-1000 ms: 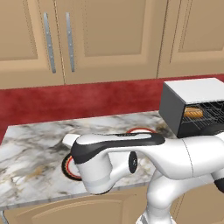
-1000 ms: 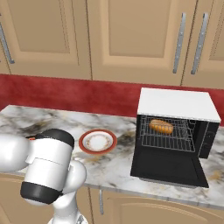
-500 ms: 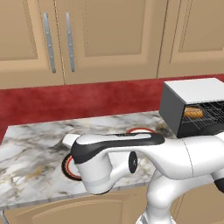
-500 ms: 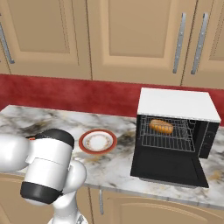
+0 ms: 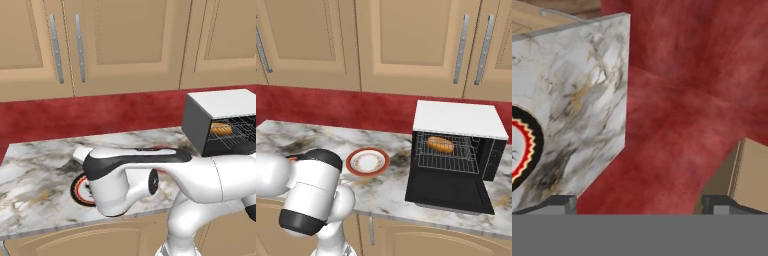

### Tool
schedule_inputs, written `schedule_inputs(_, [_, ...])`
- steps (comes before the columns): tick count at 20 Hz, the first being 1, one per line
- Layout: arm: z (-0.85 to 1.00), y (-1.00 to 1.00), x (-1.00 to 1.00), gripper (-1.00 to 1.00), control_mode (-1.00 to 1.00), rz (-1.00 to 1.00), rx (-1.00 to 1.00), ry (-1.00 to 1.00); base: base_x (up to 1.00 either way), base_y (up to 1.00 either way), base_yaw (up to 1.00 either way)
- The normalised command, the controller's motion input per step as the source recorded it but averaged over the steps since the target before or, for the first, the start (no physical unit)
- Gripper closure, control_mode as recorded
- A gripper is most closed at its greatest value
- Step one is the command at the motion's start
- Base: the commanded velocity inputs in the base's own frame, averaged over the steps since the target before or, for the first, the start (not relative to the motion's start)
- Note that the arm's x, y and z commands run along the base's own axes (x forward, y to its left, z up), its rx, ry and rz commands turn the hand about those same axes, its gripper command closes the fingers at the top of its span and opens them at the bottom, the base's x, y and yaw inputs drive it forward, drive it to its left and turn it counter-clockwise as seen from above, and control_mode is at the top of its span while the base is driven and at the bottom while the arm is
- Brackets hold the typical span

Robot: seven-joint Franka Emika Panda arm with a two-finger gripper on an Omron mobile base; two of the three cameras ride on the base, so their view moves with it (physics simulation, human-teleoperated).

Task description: Open the toaster oven door. Place the hotdog bun on the bottom rack in the toaster oven and place the chicken drumstick on the top rack.

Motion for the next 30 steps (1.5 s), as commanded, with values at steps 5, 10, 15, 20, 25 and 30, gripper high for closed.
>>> schedule_inputs(5, [0.5,-0.07,-0.08,-1.0,-1.0,0.0,-0.24,0.0,0.0,0.0,0.0])
schedule_inputs(10, [0.41,-0.12,-0.1,-1.0,-1.0,-0.09,-0.47,0.01,0.0,0.0,0.0])
schedule_inputs(15, [0.5,-0.03,-0.02,-1.0,-1.0,-0.21,-0.35,0.0,0.0,0.0,0.0])
schedule_inputs(20, [0.59,0.02,0.0,-1.0,-1.0,-0.26,-0.12,-0.02,0.0,0.0,0.0])
schedule_inputs(25, [0.67,0.18,-0.03,-1.0,-1.0,-0.23,0.19,0.0,0.0,0.0,0.0])
schedule_inputs(30, [0.54,0.22,-0.17,-1.0,-1.0,-0.27,0.43,0.04,0.0,0.0,0.0])
